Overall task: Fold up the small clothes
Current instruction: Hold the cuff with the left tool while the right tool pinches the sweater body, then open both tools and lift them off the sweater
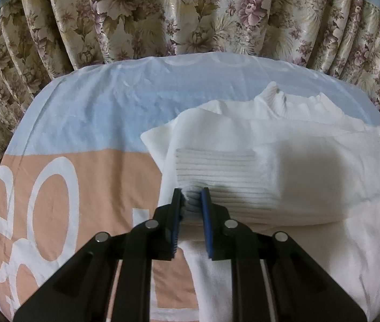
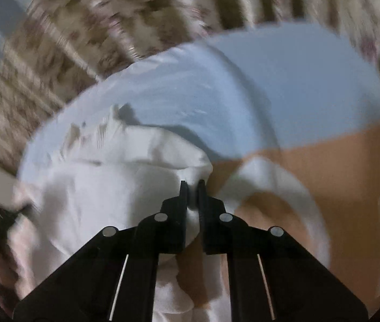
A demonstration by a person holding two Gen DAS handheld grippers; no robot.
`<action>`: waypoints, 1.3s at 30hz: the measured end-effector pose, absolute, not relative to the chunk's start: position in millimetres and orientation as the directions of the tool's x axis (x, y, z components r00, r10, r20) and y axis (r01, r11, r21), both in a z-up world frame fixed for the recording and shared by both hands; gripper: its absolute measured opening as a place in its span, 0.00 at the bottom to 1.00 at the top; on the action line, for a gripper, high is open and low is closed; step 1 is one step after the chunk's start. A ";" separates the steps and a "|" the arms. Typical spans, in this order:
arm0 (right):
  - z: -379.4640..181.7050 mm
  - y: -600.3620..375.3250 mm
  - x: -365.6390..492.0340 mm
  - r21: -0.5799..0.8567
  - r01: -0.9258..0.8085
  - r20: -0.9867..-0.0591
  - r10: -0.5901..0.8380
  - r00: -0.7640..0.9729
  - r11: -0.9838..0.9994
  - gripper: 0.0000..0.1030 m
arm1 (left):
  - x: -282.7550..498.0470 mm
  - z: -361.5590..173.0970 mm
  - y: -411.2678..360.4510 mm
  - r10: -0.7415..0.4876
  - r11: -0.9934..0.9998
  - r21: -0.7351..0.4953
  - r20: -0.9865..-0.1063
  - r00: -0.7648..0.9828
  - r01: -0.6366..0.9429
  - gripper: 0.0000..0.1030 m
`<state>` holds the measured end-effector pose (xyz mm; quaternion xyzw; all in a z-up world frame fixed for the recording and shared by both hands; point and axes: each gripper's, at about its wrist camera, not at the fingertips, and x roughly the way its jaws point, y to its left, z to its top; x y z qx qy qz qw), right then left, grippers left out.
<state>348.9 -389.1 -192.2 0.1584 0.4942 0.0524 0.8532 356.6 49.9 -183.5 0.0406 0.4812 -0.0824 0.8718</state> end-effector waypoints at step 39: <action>-173.8 -324.6 270.9 -0.019 -0.157 -0.825 0.073 0.560 0.987 0.50 | 313.8 -158.8 49.1 -0.020 0.976 0.112 -0.803 0.595 0.185 0.71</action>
